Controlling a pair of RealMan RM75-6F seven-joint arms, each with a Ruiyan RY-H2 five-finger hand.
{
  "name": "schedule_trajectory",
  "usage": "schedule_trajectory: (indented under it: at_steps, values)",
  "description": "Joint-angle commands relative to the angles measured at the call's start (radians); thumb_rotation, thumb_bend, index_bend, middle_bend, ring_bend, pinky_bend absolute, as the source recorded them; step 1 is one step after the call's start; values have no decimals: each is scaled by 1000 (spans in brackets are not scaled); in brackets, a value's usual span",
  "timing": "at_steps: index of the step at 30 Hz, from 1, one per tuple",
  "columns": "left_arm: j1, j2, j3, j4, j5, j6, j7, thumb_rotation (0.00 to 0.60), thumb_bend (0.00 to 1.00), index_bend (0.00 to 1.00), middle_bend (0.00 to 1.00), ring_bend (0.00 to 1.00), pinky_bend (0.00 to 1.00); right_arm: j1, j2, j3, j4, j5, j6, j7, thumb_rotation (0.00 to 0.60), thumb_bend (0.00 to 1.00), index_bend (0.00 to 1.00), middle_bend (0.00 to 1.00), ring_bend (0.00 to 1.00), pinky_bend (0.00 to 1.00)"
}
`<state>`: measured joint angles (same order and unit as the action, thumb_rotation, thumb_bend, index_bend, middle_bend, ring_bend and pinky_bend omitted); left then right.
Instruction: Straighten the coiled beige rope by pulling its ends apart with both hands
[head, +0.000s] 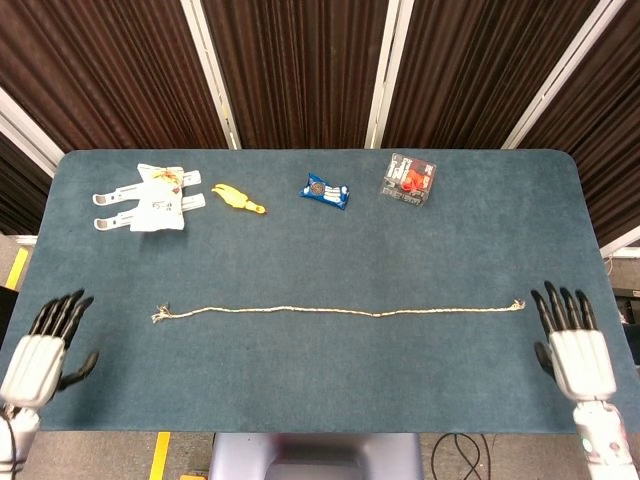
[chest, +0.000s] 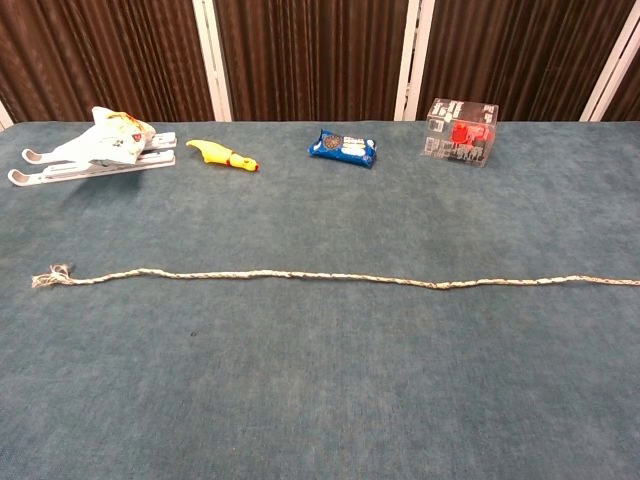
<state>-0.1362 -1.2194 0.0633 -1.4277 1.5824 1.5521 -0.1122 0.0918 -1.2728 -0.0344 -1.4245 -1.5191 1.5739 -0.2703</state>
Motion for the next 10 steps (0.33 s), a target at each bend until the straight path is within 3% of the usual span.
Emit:
schedule_trajectory:
  at_steps: [1, 10]
  values:
    - [26, -1, 25, 29, -1, -20, 37, 600, 387, 0, 0, 0, 68, -13, 23, -14, -21, -24, 2, 5, 600, 436, 0, 0, 0, 0]
    - [49, -4, -1, 48, 23, 42, 6, 600, 384, 0, 0, 0, 63, -35, 39, -5, -40, -46, 22, 21, 600, 437, 0, 0, 0, 0]
